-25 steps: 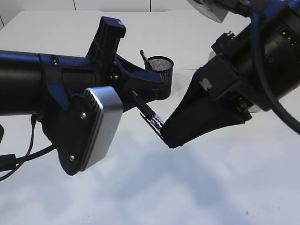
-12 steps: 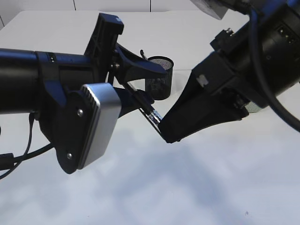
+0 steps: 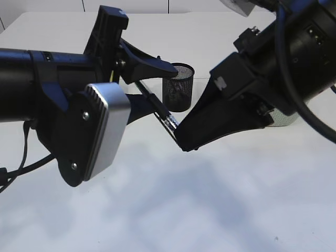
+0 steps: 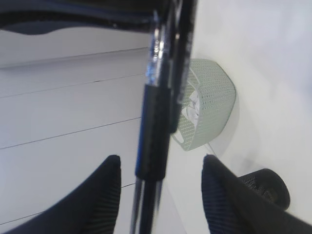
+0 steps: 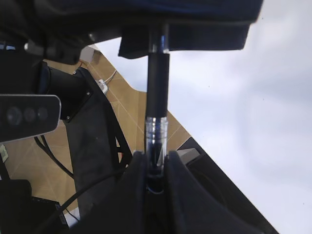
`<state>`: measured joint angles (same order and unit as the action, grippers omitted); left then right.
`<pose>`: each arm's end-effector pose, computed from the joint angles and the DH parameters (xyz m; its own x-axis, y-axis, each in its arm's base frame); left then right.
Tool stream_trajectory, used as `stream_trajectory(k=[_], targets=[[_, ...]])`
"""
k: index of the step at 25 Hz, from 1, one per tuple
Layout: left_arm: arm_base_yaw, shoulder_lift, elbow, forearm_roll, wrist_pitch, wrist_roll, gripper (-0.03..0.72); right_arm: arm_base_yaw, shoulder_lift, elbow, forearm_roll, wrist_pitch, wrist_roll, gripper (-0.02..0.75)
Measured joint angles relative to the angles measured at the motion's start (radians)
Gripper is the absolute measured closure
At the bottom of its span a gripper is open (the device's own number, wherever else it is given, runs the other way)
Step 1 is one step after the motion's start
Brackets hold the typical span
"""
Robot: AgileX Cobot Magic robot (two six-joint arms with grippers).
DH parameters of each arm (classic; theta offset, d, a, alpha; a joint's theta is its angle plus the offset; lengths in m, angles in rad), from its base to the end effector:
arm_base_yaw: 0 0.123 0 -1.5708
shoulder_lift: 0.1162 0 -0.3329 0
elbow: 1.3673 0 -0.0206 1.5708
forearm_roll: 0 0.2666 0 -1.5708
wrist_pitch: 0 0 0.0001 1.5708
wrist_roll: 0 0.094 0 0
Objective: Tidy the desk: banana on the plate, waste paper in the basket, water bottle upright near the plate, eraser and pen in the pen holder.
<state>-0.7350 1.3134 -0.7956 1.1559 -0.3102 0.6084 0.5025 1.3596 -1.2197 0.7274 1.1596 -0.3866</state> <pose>0.1977 -0.2140 0.3332 0.8673 0.4905 0.0846 0.0706 -0.2894 0.9546 0.2088 0.1802 0.3947 -0.7502 -0.4527 -0.4818 -0.6607 0.5406 0.5208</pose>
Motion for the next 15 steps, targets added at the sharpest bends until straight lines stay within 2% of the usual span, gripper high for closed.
stream_trajectory(k=[15], targets=[[0.0,-0.022,0.034,-0.022,-0.007,0.0,0.316,0.0,0.0,-0.027,-0.043,-0.019,0.021,0.694]])
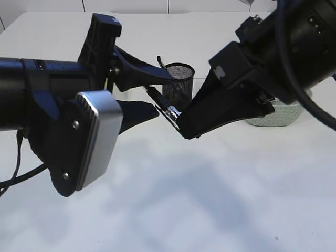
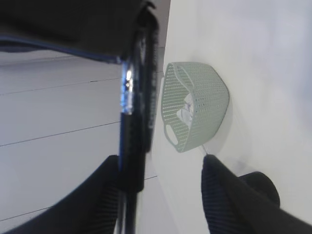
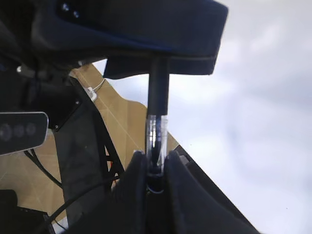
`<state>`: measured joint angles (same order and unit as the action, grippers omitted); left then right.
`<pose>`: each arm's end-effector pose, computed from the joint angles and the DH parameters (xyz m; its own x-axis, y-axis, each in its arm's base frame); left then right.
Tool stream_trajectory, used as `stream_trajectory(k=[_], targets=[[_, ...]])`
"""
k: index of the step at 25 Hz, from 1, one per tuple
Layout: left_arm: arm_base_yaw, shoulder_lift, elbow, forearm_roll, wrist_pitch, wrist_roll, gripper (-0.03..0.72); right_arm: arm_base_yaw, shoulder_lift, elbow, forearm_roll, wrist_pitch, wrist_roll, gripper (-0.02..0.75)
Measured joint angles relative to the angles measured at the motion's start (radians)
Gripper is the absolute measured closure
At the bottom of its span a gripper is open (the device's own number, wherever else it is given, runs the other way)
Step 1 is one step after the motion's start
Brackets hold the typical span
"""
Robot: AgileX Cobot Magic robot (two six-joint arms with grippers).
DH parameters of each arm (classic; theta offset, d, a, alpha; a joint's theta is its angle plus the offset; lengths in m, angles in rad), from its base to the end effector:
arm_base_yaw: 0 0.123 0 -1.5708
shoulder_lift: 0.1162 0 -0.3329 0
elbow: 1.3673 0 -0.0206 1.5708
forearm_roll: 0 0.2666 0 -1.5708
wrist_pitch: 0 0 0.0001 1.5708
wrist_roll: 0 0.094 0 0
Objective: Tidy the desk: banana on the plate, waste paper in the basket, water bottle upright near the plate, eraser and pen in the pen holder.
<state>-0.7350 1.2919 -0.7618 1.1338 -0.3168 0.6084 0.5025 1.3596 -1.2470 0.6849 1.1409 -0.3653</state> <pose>0.1913 -0.2086 0.3288 0.8670 0.4947 0.0602 0.0929 -0.2792 0.9557 0.2131 0.1788 0.4011 -0.7409 -0.4419 -0.5058 -0.6677 0.5660 0.4836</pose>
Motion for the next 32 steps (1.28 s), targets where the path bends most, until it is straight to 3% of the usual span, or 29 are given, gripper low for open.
stream_trajectory(k=[10,20,26,32], targets=[[0.0,-0.002,0.0,-0.004,0.002,0.0,0.469,0.0,0.0,0.0,0.0,-0.001,0.005,0.694],[0.0,-0.004,0.0,-0.004,0.004,0.0,0.498,0.0,0.0,0.0,0.0,-0.001,0.005,0.695],[0.0,-0.004,0.0,-0.011,0.004,-0.004,0.652,0.0,0.0,0.0,0.0,0.001,0.005,0.695],[0.0,-0.005,0.0,-0.014,0.002,-0.006,0.66,0.0,0.001,0.0,0.0,0.001,0.005,0.696]])
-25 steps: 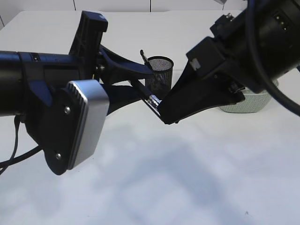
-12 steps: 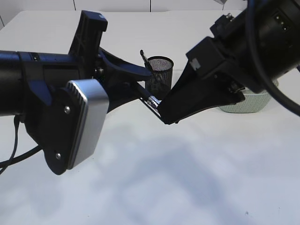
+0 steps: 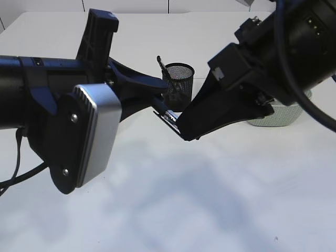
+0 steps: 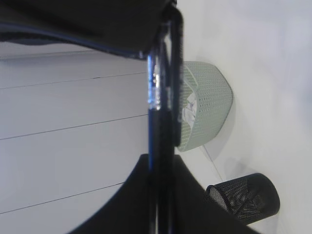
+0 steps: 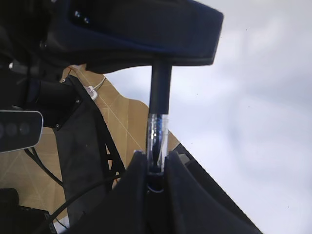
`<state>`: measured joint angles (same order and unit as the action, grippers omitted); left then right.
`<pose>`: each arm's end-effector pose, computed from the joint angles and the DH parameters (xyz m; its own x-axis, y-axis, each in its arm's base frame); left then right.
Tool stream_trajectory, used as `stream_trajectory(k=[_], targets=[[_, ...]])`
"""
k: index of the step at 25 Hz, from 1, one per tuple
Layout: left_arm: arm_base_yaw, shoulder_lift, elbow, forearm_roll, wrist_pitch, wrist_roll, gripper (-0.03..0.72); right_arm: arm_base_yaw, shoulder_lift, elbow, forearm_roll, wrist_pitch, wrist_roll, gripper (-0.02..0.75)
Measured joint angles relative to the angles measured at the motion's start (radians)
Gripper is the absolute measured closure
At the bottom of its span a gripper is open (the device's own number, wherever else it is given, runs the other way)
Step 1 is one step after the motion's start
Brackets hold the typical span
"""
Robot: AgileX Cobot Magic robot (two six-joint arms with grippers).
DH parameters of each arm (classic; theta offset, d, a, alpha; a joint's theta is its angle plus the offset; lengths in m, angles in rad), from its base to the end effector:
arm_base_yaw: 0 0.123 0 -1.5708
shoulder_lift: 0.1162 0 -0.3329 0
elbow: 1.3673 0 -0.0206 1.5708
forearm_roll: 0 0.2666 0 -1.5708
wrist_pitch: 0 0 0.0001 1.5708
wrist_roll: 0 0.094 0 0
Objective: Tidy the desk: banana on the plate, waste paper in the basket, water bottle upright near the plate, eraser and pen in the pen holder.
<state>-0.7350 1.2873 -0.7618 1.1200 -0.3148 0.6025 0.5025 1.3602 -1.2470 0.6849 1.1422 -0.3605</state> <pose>0.1910 -0.2078 0.3303 0.8629 0.5033 0.0446 0.1049 -0.2648 0.9586 0.2131 0.1789 0.4009 -0.7444 -0.4401 -0.5021 -0.6639 0.5679 0.4865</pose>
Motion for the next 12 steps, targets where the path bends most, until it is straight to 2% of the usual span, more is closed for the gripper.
stream_trajectory(k=[12], targets=[[0.0,0.0,0.0,0.0,0.0,0.0,0.661,0.0,0.0,0.0,-0.001,0.004,0.0,0.696]])
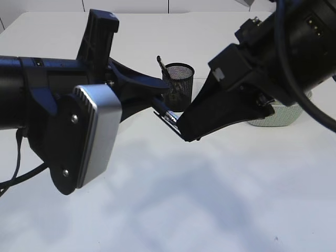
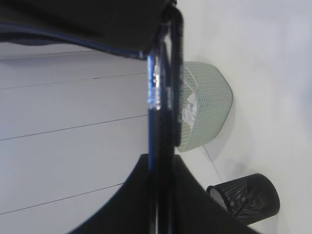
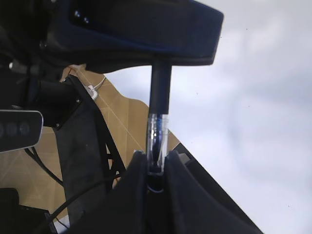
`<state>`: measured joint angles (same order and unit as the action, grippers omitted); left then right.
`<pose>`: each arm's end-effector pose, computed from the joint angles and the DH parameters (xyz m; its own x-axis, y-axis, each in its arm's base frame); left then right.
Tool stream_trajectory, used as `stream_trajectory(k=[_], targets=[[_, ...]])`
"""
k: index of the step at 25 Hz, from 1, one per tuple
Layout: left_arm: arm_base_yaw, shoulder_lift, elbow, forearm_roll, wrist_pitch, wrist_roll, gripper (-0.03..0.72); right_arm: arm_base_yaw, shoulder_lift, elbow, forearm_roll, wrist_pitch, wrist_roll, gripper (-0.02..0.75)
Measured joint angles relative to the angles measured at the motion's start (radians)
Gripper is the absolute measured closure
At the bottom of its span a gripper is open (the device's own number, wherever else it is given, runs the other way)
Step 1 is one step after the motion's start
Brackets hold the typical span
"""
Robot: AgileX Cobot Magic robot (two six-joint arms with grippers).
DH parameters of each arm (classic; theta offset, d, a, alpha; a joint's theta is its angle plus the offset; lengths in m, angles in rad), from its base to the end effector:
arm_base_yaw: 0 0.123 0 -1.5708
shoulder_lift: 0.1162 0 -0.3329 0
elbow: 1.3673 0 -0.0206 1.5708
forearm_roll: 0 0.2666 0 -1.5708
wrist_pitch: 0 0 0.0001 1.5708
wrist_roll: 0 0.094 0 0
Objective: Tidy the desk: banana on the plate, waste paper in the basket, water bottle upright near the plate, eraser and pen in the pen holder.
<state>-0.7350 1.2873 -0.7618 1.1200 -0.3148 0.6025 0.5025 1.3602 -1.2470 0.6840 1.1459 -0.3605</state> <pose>0.1910 -0.2078 0.3303 0.8629 0.5033 0.0446 0.1049 -0.2648 0.9586 0.2128 0.1787 0.4007 -0.7444 -0.4429 -0.4996 -0.6642 0.5673 0.4867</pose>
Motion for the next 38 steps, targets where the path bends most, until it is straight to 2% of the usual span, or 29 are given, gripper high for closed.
stream_trajectory(k=[5,9,12,18,21,25,34,38], targets=[[-0.001,0.0,0.0,0.0,0.0,0.0,0.661,0.0,0.0,0.0,-0.021,0.013,0.0,0.688],[-0.003,0.0,0.0,0.0,0.007,0.0,0.661,0.0,0.0,-0.004,-0.045,0.022,0.003,0.649],[-0.003,0.0,0.0,-0.002,0.037,0.0,0.662,0.0,-0.004,-0.007,-0.077,0.048,0.003,0.591],[-0.003,0.0,0.0,-0.01,0.044,0.002,0.662,0.0,-0.004,-0.059,-0.139,0.083,0.003,0.419],[-0.003,0.0,0.0,-0.036,0.046,0.002,0.662,0.0,-0.004,-0.086,-0.186,0.085,0.009,0.386],[-0.003,0.0,0.0,-0.076,0.045,0.002,0.662,0.0,-0.015,-0.093,-0.311,0.089,0.065,0.378],[-0.003,0.0,0.0,-0.207,0.048,0.002,0.662,0.0,-0.051,-0.093,-0.767,0.099,0.325,0.377],[-0.003,0.0,0.0,-0.308,0.048,0.002,0.662,0.0,-0.054,-0.093,-0.827,0.099,0.372,0.377]])
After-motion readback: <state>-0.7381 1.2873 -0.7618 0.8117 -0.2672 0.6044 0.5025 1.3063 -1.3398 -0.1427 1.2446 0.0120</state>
